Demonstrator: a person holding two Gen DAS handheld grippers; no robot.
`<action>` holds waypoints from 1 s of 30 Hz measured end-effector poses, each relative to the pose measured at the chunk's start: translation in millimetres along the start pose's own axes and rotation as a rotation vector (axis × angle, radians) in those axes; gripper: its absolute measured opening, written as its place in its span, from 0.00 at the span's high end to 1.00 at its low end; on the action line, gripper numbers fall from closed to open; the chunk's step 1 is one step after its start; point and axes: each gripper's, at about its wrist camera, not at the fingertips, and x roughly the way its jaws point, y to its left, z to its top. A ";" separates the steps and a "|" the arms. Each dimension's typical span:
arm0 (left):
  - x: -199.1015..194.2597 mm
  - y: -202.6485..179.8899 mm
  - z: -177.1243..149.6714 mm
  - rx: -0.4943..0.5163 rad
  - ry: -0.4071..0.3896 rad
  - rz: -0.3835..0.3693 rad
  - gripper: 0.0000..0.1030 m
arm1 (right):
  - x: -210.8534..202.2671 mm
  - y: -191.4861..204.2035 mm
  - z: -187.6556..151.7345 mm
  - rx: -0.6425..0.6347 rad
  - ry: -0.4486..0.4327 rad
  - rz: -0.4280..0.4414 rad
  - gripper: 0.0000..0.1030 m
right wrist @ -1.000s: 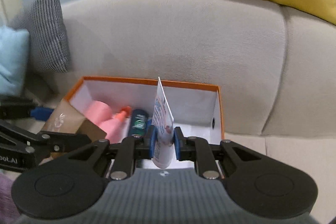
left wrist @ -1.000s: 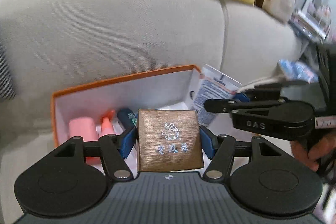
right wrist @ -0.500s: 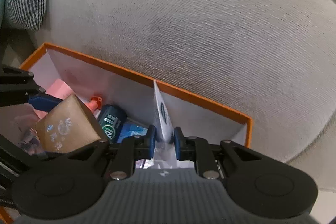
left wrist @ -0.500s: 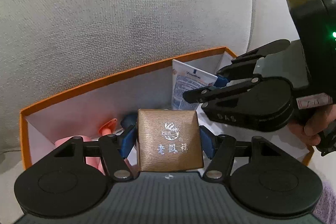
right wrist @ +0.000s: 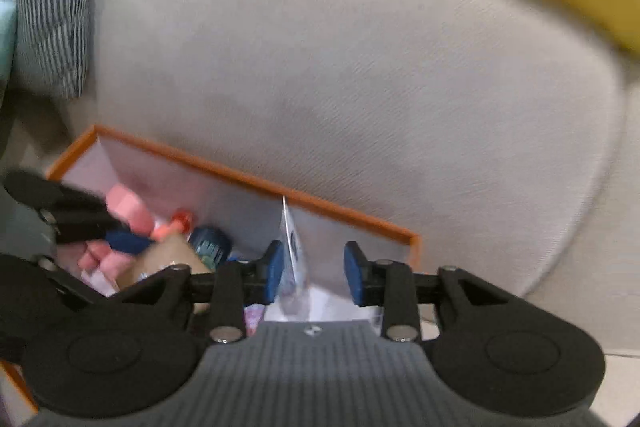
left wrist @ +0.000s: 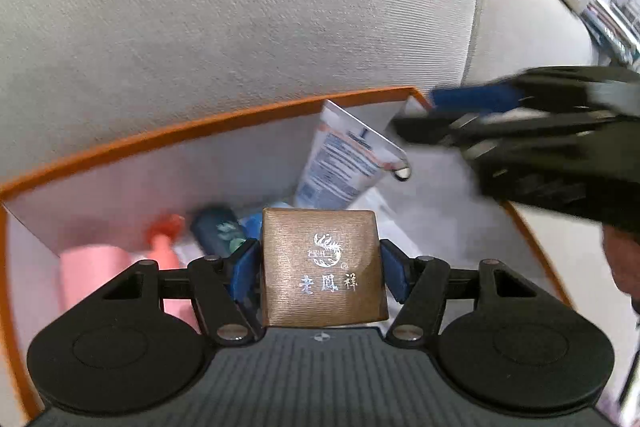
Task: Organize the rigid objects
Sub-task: 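Lower the brown gift box into the orange box and open the left tool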
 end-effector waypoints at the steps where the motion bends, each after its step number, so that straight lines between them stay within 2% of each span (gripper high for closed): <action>1: 3.6 -3.0 -0.3 -0.029 0.013 -0.011 0.29 | -8.1 -6.5 -0.4 0.019 -0.026 -0.030 0.56; 5: 24.9 -20.4 1.3 -0.123 0.047 -0.016 0.29 | -33.5 -24.7 -11.3 0.063 -0.059 -0.117 0.55; 9: 46.6 -31.2 5.4 -0.241 0.073 -0.032 0.29 | -33.4 -37.1 -24.3 0.053 -0.016 -0.182 0.55; 14: 70.0 -42.7 17.0 -0.267 0.098 -0.027 0.29 | -26.7 -46.6 -36.8 0.076 0.014 -0.184 0.55; 22: 85.3 -20.6 18.0 -0.395 0.131 -0.057 0.28 | -19.5 -45.9 -40.9 0.072 0.026 -0.167 0.55; 26: 77.5 -16.5 18.8 -0.358 0.129 -0.098 0.21 | -20.5 -43.8 -41.4 0.077 0.024 -0.157 0.55; 28: 71.4 -19.9 19.2 -0.314 0.132 -0.104 0.21 | -21.1 -41.1 -41.2 0.069 0.026 -0.151 0.55; 30: 63.0 -27.0 18.9 -0.236 0.155 -0.096 0.27 | -22.2 -38.9 -41.6 0.066 0.031 -0.145 0.55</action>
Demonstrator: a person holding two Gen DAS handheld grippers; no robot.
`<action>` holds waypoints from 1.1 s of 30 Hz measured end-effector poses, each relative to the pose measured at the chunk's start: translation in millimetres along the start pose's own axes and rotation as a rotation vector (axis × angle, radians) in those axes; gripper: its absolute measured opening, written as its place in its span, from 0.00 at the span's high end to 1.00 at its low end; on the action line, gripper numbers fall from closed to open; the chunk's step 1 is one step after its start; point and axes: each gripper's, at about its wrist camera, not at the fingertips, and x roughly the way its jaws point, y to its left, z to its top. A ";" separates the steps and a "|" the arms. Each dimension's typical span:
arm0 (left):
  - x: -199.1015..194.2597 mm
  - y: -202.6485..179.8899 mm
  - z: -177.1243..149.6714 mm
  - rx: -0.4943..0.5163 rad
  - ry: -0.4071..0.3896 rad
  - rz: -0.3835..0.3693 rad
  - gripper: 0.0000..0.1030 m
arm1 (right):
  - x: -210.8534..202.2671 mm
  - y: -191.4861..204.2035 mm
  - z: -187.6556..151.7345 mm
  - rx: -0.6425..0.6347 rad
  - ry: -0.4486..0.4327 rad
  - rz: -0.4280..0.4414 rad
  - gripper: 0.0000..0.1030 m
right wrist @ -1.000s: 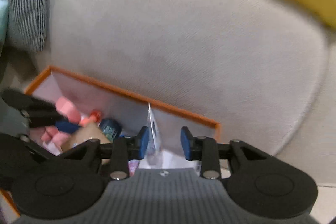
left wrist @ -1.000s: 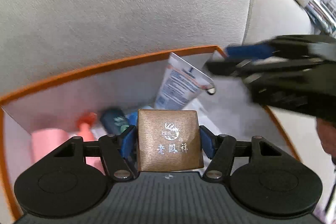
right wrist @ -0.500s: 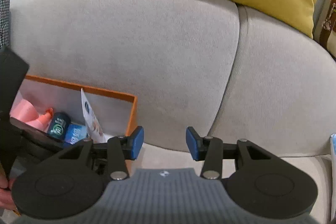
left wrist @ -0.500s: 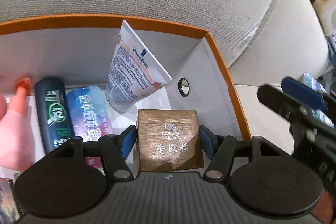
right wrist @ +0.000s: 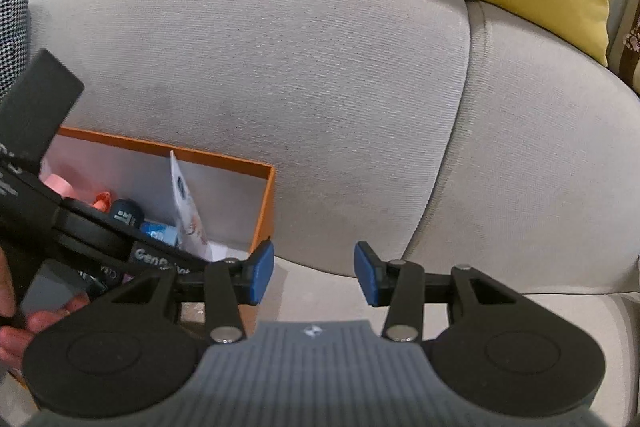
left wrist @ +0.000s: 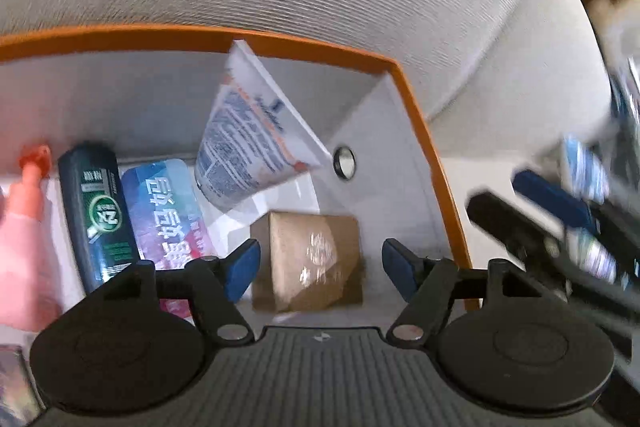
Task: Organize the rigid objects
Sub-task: 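Lower the brown gift box into the orange box and open the left tool, then withdraw both tools from the orange box toward the sofa seat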
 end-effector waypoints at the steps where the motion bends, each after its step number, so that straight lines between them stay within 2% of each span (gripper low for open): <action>1: -2.2 -3.5 -2.3 0.039 0.013 0.013 0.31 | -0.8 0.6 -0.1 0.000 0.005 0.003 0.55; 3: -4.9 -9.3 -8.3 0.107 0.041 0.047 0.34 | -1.8 0.6 -0.8 0.005 0.014 0.005 0.55; 5: -2.6 -13.7 -13.7 0.169 0.056 0.075 0.44 | -3.0 0.5 -2.3 0.009 0.021 0.005 0.55; 7: 0.6 -16.7 -17.9 0.214 0.056 0.099 0.50 | -4.4 0.9 -4.9 0.010 0.026 0.002 0.55; 8: 1.6 -16.9 -18.8 0.216 0.049 0.081 0.55 | -5.1 1.1 -6.2 0.010 0.029 0.002 0.55; 13: 13.8 -20.3 -18.1 0.212 0.006 0.084 0.60 | -7.3 0.1 -10.9 0.008 0.034 0.000 0.55; 17: 6.8 -11.7 -0.4 0.141 0.002 0.060 0.64 | -6.3 -2.9 -11.3 0.014 0.032 -0.001 0.55; 25: -1.1 9.2 0.6 -0.070 -0.010 0.035 0.68 | -4.1 -0.6 -11.5 0.020 0.027 0.012 0.55; 30: 0.4 5.3 -4.0 -0.100 0.004 0.043 0.69 | -5.3 -0.3 -12.5 0.021 0.026 0.012 0.55; 33: 3.7 9.6 -4.0 -0.164 0.007 0.037 0.69 | -4.8 -1.5 -13.6 0.022 0.030 0.008 0.55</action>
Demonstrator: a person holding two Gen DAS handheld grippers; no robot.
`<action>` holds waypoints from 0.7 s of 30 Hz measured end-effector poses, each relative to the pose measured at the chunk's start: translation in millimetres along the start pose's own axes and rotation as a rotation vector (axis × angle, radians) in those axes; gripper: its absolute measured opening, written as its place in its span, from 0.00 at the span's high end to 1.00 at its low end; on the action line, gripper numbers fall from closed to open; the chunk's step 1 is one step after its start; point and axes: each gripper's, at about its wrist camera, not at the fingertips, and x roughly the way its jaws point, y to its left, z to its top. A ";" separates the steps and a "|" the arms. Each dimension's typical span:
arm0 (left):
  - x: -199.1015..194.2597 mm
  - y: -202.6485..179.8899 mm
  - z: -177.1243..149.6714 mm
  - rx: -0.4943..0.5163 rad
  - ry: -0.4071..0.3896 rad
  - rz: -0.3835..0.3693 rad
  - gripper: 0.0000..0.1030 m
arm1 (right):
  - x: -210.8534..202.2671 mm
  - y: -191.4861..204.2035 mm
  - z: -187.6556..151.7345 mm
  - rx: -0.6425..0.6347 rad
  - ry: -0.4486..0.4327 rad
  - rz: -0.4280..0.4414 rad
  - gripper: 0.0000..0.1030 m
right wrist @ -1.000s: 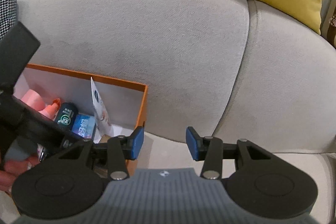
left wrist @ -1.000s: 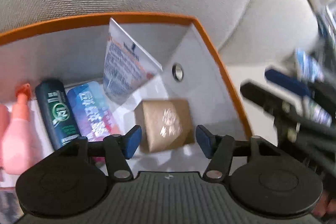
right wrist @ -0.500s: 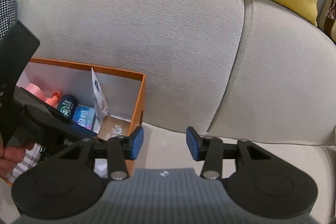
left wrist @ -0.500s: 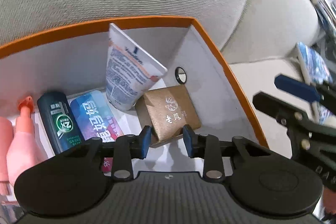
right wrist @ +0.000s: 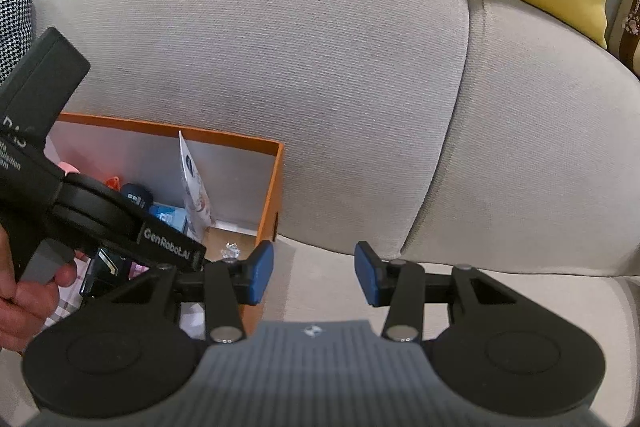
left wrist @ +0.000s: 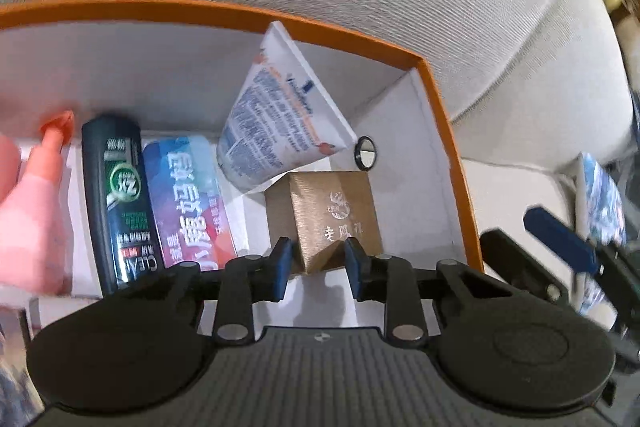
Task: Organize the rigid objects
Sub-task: 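Withdraw both tools from the orange box toward the sofa seat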
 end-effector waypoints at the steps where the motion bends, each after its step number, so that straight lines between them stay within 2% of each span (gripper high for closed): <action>1: 0.8 2.6 1.0 -0.027 0.000 -0.002 0.69 | 0.2 -0.4 -0.5 0.001 0.003 0.000 0.55; 4: -1.3 7.9 4.0 -0.051 -0.021 0.007 0.69 | -0.6 0.2 -1.1 0.000 0.007 0.003 0.55; 9: -8.5 -5.8 3.1 0.049 -0.044 0.046 0.71 | -6.8 3.3 -0.9 -0.004 0.005 0.013 0.55; 13: -32.9 -16.1 -6.9 0.149 -0.101 0.064 0.71 | -15.9 4.9 -0.6 -0.005 -0.004 0.012 0.55; 17: -77.3 -27.0 -32.4 0.268 -0.185 0.030 0.71 | -38.6 5.2 -5.7 0.021 -0.032 0.012 0.54; 21: -120.6 -35.6 -67.1 0.321 -0.247 -0.035 0.71 | -61.9 2.4 -17.9 0.075 -0.046 0.023 0.54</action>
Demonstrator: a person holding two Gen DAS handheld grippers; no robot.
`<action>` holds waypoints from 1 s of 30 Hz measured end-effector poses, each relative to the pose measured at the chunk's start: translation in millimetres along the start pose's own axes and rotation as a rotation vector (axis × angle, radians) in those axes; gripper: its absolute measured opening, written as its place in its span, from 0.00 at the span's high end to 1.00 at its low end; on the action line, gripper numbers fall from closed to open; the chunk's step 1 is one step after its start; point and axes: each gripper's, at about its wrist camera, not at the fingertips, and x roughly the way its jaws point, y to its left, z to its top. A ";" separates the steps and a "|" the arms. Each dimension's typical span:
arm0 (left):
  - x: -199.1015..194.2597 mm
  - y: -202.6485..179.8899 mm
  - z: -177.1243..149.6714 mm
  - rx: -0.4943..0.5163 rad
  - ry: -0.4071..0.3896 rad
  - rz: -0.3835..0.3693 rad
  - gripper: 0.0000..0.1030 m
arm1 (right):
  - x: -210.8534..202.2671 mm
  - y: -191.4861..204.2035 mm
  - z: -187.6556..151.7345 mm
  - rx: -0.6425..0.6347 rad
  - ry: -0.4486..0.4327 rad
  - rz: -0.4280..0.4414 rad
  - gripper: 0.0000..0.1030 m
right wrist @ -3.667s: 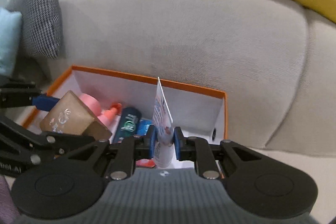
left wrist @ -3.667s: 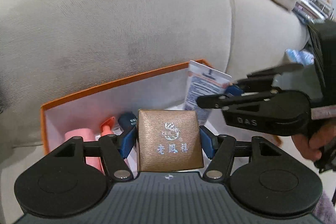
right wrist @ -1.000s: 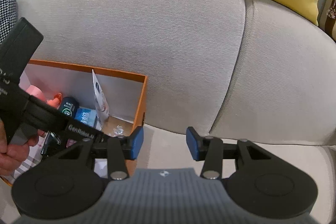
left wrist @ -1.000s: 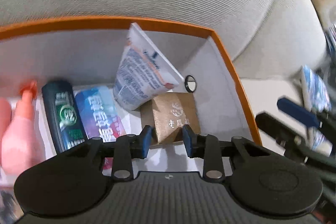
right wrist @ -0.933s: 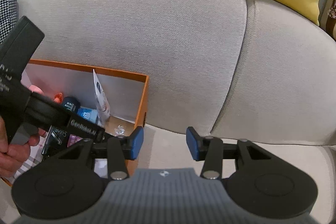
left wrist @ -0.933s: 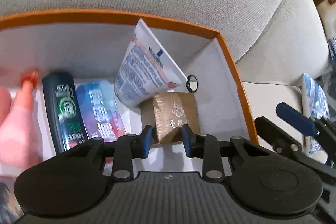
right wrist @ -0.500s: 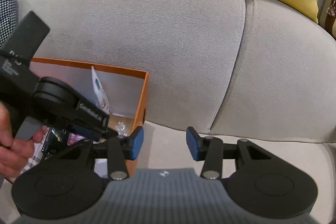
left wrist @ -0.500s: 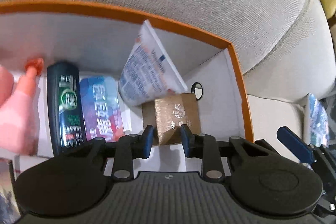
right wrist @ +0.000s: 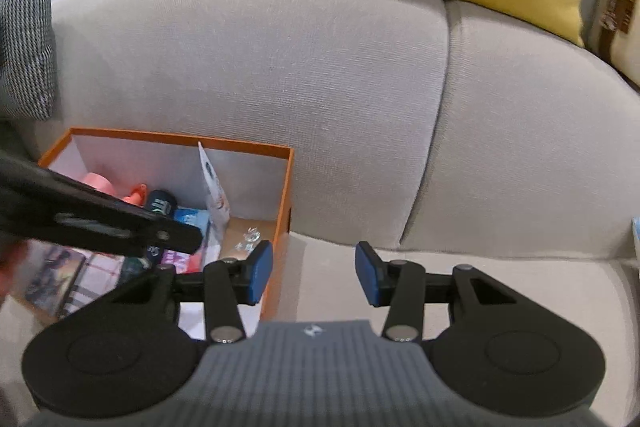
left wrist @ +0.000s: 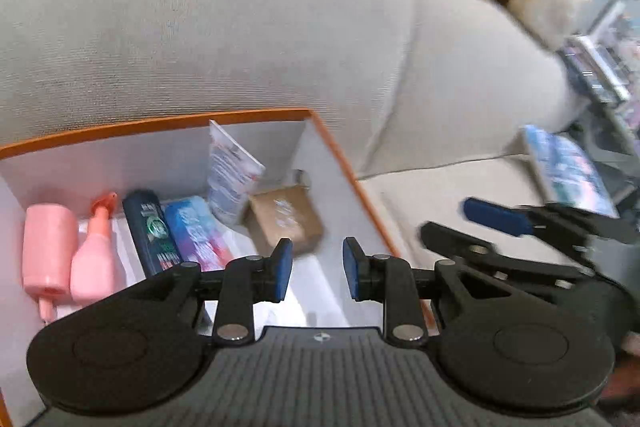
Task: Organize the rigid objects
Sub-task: 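Withdraw both tools from the orange box toward the sofa seat, then grasp the yellow tape measure with the left tool while the right tool grasps the clear cube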
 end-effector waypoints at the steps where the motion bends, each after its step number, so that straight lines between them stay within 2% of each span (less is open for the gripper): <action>1: -9.1 -6.6 -2.9 0.001 -0.009 -0.019 0.71 | -6.3 -0.5 -4.3 0.015 -0.002 0.003 0.54; 5: -32.4 -19.0 -35.5 0.036 -0.027 -0.064 0.71 | -32.1 0.3 -31.3 0.066 -0.003 0.000 0.51; 8: -37.7 -29.8 -62.2 0.083 -0.021 -0.071 0.71 | -43.9 -0.1 -57.5 0.113 0.023 -0.007 0.51; 13: -20.0 -34.6 -107.2 0.122 0.008 -0.081 0.71 | -43.8 -8.5 -101.7 0.248 0.103 -0.003 0.51; 16: -6.9 -43.0 -130.8 0.190 0.030 -0.054 0.70 | -39.1 -14.1 -124.0 0.323 0.139 0.008 0.50; 18: 3.4 -49.1 -143.1 0.249 0.040 -0.033 0.66 | -36.8 -15.2 -133.8 0.350 0.146 0.012 0.47; 22: 17.0 -61.5 -157.4 0.348 0.054 -0.001 0.43 | -33.4 -15.1 -145.2 0.353 0.143 0.004 0.45; 26: 29.9 -71.9 -166.7 0.452 0.048 0.045 0.33 | -30.3 -16.6 -148.8 0.353 0.138 0.036 0.44; 30: 44.7 -76.6 -175.6 0.506 0.066 0.060 0.31 | -24.7 -14.7 -150.6 0.346 0.137 0.058 0.43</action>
